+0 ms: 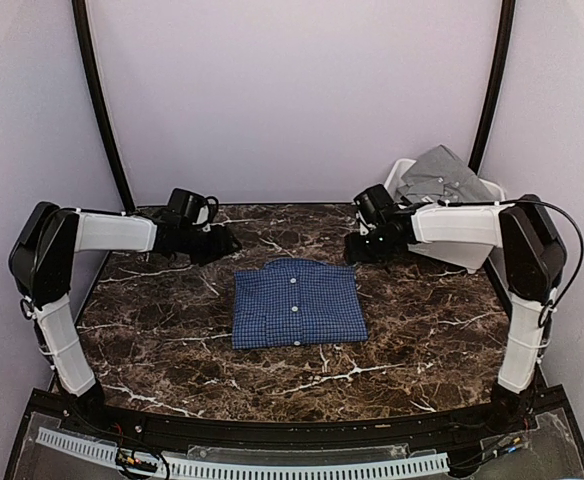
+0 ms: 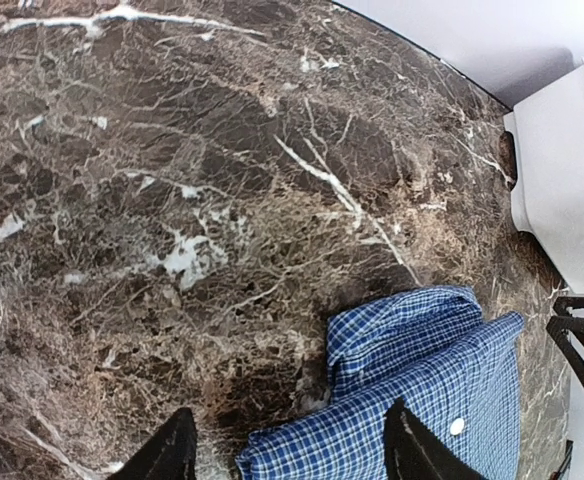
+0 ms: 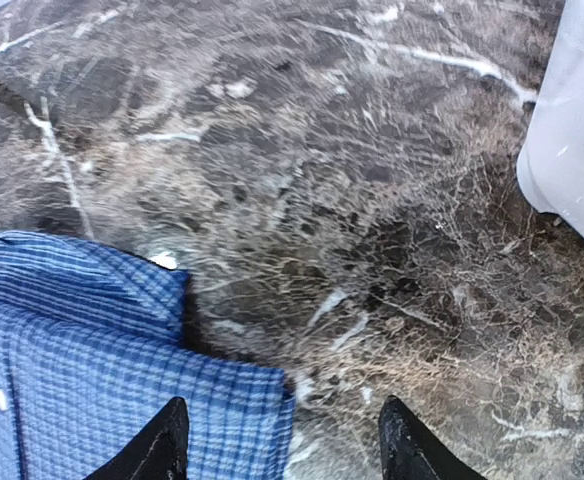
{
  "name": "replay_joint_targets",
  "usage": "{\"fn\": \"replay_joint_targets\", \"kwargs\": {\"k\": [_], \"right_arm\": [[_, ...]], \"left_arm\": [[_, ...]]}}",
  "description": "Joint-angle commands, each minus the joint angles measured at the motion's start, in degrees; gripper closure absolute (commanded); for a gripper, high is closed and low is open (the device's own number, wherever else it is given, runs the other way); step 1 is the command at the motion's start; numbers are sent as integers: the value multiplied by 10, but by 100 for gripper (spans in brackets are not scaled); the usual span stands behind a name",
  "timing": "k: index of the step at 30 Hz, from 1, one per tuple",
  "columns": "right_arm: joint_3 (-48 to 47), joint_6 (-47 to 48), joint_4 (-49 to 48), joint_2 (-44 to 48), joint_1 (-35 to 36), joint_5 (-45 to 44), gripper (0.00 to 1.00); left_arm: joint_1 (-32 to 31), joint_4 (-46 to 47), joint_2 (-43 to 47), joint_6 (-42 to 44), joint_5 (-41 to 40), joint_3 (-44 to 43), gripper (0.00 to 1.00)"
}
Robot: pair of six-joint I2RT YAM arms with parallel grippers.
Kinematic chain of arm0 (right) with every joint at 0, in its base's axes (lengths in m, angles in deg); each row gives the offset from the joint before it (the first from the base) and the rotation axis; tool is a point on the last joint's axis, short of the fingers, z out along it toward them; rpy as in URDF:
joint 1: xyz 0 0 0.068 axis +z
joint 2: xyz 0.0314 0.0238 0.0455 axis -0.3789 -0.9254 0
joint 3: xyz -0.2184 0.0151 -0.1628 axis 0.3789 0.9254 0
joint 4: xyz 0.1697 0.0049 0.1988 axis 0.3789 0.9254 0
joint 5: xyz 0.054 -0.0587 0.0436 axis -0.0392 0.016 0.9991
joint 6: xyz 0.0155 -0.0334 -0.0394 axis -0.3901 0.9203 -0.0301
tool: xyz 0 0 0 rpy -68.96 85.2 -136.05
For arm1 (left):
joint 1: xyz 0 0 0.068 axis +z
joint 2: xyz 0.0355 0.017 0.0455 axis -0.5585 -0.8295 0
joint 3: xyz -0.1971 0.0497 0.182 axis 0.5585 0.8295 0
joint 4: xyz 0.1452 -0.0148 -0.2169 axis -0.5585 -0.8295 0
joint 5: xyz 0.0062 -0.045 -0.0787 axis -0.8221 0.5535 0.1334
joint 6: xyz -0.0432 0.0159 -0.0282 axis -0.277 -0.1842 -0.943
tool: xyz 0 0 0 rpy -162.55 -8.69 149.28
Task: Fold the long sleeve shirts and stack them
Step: Fold the 2/3-rectangle-folded shirt at the center of the board, then smooth out the square-folded shirt at the center of the board.
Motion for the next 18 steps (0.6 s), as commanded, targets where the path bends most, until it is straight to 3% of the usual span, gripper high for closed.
{"fn": "replay_joint_targets", "kwargs": {"k": [1, 9, 18], "right_arm": [[-14, 2, 13, 52, 48, -31, 41], [-48, -19, 11, 7, 152, -17, 46], [-249, 4, 78, -194, 152, -16, 53]], "left_arm": [[-2, -52, 43, 37, 16, -23, 40], [-26, -68, 102, 11, 49, 52, 55], [-43, -58, 100, -2, 76, 78, 60]]}}
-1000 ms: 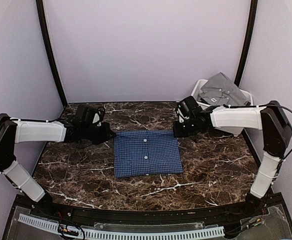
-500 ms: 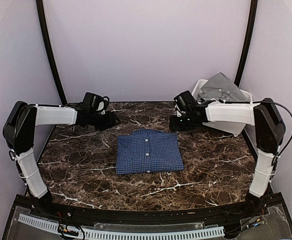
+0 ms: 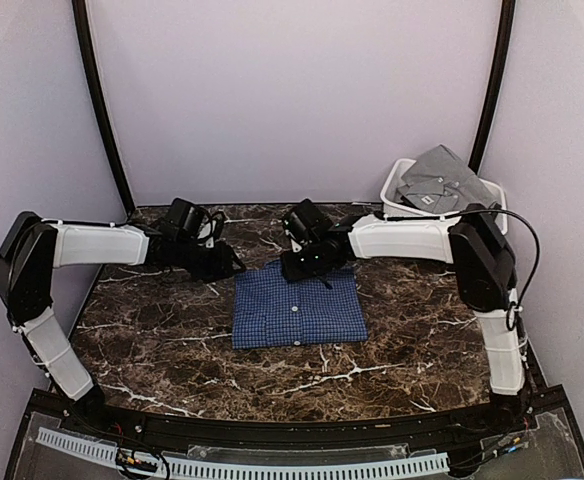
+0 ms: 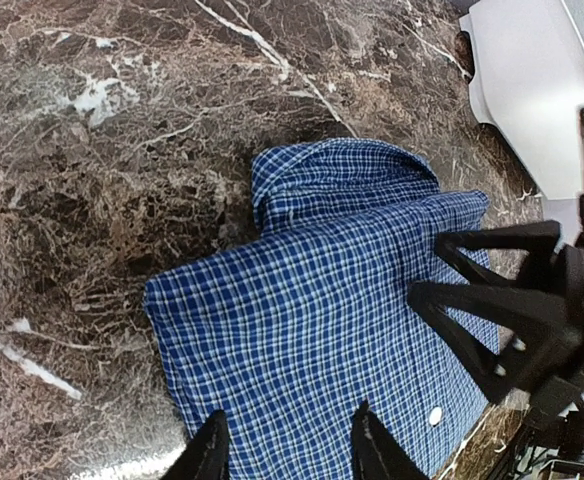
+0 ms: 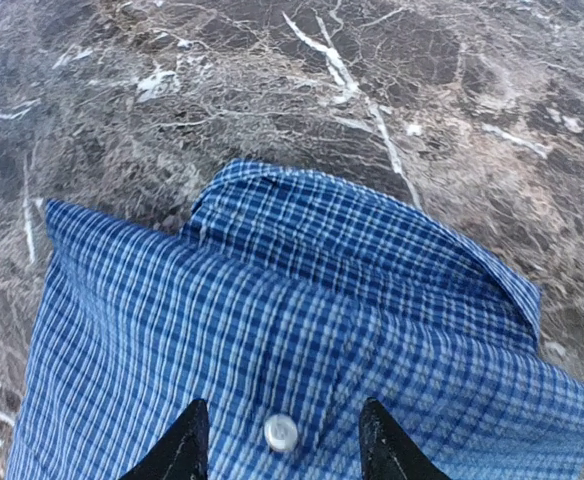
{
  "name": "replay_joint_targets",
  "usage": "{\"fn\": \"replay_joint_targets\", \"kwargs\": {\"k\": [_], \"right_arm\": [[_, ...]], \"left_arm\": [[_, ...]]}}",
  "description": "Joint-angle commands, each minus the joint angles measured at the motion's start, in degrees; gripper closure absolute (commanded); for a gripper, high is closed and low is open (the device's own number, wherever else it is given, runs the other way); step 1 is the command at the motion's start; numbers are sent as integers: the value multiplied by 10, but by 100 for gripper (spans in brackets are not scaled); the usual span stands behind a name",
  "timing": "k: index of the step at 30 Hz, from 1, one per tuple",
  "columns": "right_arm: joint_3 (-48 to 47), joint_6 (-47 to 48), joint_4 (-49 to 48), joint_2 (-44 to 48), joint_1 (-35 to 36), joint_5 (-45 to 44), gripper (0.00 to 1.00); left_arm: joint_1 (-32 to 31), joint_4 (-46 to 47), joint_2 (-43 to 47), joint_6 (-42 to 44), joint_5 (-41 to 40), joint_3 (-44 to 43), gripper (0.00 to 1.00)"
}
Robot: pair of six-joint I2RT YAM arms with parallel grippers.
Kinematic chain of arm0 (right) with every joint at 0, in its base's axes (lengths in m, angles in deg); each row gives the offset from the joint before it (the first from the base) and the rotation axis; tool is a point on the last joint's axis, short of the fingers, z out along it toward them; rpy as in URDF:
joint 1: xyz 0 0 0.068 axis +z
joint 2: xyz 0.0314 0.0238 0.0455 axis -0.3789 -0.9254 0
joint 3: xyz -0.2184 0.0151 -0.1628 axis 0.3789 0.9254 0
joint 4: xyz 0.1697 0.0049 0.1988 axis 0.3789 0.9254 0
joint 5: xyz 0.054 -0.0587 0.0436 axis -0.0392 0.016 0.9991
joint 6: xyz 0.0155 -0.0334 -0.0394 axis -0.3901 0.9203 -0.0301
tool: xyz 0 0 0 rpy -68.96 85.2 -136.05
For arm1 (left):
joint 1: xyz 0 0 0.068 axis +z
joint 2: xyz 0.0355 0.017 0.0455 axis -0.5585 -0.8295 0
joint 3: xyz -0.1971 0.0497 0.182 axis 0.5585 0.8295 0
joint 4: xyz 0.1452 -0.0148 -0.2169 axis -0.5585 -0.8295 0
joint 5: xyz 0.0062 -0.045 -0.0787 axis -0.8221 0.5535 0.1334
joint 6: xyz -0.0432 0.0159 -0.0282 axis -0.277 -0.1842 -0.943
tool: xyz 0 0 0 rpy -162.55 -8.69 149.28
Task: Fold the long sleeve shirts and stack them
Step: Smooth out the square-folded shirt at the center of the board.
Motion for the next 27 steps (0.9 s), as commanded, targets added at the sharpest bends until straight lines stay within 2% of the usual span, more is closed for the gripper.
{"fn": "replay_joint_targets", "kwargs": {"k": [1, 6, 10, 18, 23, 27], "right_arm": [[-96, 14, 50, -94, -14, 0, 53], [-173, 19, 70, -169, -33, 31, 52], [-197, 19, 77, -179, -38, 48, 47], [-176, 17, 71, -106, -40, 54, 39], [-182, 18, 76, -76, -42, 55, 38], [-150, 13, 65, -36, -42, 62, 38]], "left_arm": [[-1, -9, 13, -5, 24, 8, 60], [-6, -14, 20, -3, 39, 10, 60], [-23, -21, 20, -1, 52, 9, 60], [-75, 5, 13, -20, 106, 21, 60], [-120, 48, -22, -39, 140, 18, 61], [-139, 77, -54, -53, 126, 7, 63]]}}
